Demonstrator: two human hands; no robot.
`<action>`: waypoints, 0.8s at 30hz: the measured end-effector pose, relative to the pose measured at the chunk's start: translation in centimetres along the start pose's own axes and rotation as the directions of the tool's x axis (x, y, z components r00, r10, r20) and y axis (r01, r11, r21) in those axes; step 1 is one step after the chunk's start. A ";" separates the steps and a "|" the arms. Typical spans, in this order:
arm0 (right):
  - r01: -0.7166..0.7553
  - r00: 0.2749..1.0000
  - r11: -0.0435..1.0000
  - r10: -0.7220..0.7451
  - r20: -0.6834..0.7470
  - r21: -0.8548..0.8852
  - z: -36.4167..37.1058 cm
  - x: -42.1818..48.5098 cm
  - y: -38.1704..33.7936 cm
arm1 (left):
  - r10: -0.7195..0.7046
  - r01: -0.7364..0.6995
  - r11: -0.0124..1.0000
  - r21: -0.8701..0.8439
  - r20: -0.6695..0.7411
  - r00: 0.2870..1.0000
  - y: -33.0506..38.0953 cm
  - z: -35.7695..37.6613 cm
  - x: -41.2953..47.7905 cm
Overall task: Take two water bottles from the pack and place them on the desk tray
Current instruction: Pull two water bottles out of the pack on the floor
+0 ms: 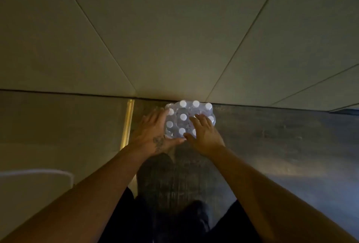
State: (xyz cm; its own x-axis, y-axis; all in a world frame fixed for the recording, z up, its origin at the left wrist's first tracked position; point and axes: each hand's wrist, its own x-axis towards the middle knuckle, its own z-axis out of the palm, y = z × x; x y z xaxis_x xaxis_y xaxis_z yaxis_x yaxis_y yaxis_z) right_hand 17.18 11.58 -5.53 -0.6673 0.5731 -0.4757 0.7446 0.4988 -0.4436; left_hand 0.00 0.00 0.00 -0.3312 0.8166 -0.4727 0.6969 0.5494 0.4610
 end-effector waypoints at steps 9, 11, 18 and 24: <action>0.076 0.990 0.970 -0.101 -0.099 -0.231 9.1 11.3 5.1 | 0.054 -0.060 0.992 -0.111 -0.054 0.997 -6.6 8.7 10.1; 0.075 0.988 0.957 -0.110 -0.111 -0.280 10.0 12.4 5.5 | 0.055 -0.061 0.991 -0.117 -0.052 0.997 -7.2 9.5 11.0; 0.034 0.988 0.935 -0.085 -0.130 -0.353 10.3 13.6 5.1 | 0.027 -0.032 0.980 -0.197 -0.028 0.999 -7.6 10.8 13.0; 0.040 0.955 0.989 -0.080 -0.286 -0.145 7.1 11.5 3.4 | 0.079 -0.084 0.980 -0.180 -0.032 0.996 -7.9 11.8 12.5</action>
State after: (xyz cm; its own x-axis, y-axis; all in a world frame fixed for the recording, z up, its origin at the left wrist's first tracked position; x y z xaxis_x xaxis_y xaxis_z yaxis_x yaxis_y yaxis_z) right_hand 11.98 15.26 -17.90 -0.6923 0.6929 -0.2016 0.7119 0.6101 -0.3478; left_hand -2.12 3.77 -18.36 -0.2952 0.8629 -0.4102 0.5960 0.5019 0.6268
